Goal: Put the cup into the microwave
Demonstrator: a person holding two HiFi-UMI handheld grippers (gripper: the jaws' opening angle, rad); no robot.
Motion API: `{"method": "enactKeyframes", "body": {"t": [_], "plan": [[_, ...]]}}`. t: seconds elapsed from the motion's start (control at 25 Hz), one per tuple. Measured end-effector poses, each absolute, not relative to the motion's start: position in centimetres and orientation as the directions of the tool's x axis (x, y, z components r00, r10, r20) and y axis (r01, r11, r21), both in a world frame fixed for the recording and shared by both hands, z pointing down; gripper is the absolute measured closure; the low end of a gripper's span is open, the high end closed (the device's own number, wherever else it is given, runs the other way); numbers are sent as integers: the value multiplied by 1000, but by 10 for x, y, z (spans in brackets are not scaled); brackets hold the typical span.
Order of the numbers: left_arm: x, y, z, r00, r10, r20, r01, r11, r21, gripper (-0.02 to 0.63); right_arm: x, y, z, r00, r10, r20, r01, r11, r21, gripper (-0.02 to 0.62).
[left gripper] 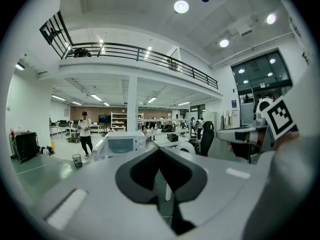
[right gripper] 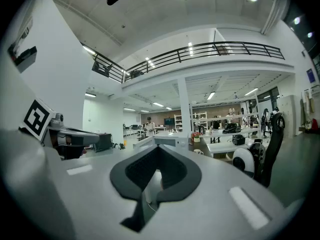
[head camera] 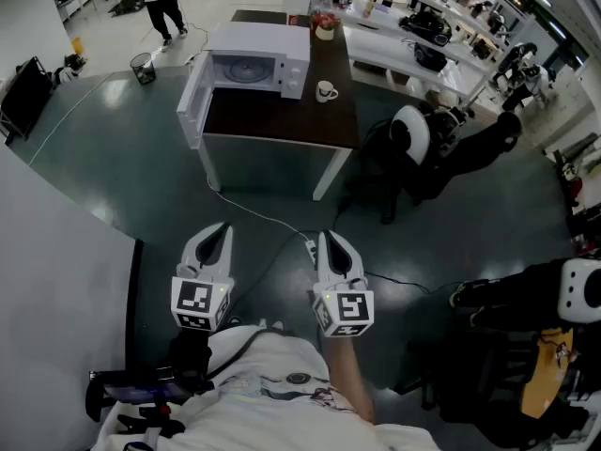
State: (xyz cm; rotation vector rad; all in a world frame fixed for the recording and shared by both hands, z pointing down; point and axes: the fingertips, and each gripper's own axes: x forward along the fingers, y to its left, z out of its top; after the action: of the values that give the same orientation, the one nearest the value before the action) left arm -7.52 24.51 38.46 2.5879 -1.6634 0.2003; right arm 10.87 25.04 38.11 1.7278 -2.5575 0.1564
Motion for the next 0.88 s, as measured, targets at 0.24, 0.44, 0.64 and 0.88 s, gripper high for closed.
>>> {"method": "enactKeyframes", "body": {"t": [0.24,0.44,0.64,0.88], "plan": [[-60,261,400,406,-892,198,-910,-414,2,607,118,264,392,-388,-911,138,-922,382,-70,597],[-47,262,407,402,-892,209,-913,-408,12,607,128,264,395,-407,-903,138,-913,399,-81,595],[-34,261,411,405,-889,214,-912,-409,28,607,134,263,398,-427,-894,137,-904,418,-91,594],[-23,259,415,417,-880,227,-907,-421,33,607,134,259,407,-450,-878,165,-892,436,-116,594]]}}
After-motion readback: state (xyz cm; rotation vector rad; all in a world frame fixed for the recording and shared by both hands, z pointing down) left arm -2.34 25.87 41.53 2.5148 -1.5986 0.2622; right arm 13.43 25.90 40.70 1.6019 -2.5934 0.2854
